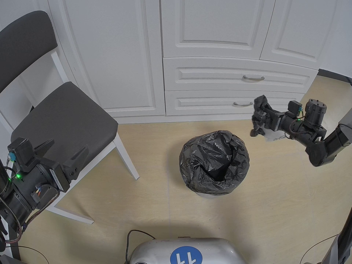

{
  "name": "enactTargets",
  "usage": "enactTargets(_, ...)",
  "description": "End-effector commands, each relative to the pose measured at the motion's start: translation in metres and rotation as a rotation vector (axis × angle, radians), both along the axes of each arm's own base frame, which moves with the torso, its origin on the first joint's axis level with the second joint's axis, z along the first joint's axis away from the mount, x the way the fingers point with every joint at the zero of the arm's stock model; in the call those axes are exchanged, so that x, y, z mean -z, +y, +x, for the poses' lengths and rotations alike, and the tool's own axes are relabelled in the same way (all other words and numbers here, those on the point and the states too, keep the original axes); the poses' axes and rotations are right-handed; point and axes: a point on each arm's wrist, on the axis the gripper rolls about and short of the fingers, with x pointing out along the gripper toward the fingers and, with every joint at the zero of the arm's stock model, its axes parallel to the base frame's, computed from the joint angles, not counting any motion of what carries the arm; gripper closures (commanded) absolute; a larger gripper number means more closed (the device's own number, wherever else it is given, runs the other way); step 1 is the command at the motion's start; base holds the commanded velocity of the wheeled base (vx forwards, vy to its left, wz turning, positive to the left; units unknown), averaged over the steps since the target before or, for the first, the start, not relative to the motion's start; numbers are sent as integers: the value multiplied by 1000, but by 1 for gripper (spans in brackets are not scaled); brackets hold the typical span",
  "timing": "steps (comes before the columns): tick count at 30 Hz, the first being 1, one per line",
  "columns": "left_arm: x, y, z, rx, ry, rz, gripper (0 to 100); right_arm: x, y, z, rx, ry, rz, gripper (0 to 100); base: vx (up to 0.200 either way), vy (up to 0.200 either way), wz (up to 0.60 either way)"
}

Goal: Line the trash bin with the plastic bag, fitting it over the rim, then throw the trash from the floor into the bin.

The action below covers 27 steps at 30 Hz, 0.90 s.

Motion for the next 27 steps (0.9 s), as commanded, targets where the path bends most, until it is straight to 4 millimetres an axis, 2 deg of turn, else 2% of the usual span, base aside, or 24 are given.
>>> enactTargets(1, -4, 3, -6, 1, -27, -12, 0, 7, 114, -50, -287, -9, 229, 100, 0, 0, 0)
enactTargets(6, -6, 4, -8, 3, -37, -16, 0, 48, 137, -39, -332, 54, 240, 100, 0, 0, 0)
enactTargets(11, -5, 5, -8, 4, -34, -14, 0, 79, 146, -21, -352, 105, 286, 100, 0, 0, 0)
enactTargets(15, -5, 5, -9, 4, -40, -16, 0, 95, 148, -9, -363, 157, 350, 100, 0, 0, 0)
enactTargets(22, -6, 6, -10, 4, -42, -17, 0, 117, 149, 3, -359, 190, 363, 100, 0, 0, 0)
enactTargets(27, -5, 6, -10, 3, -41, -18, 0, 128, 144, 16, -352, 215, 406, 100, 0, 0, 0)
